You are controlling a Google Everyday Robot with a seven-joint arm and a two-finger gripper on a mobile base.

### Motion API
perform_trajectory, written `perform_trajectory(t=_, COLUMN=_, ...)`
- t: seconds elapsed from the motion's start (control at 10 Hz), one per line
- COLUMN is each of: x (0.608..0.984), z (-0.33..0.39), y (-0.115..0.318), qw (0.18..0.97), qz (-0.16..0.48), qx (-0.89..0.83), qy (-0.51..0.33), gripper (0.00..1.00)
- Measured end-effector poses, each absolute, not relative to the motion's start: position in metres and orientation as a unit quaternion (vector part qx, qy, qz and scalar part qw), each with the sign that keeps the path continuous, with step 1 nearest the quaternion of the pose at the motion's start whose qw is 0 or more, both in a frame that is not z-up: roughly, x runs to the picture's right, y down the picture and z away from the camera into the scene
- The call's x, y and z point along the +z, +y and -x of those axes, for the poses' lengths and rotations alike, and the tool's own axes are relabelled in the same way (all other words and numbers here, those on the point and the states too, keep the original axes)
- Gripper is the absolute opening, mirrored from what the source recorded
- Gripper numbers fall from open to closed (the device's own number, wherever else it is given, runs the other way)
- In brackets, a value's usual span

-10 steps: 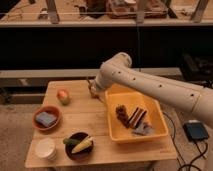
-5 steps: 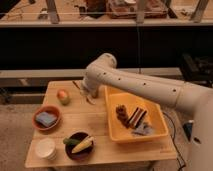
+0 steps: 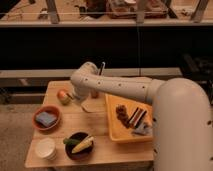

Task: Place fork in table surface

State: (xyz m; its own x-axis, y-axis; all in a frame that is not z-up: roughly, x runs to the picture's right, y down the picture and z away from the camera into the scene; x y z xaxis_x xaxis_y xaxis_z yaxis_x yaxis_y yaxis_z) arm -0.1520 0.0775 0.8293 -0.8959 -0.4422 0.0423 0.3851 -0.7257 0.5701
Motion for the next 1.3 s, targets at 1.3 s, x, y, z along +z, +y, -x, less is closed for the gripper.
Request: perform_trajectory(t=1.3, x=0.86, z=0.151, y=0.101, qw=0.159, qz=0.053, qx=-0.934, qy=-0.317, gripper=0.2)
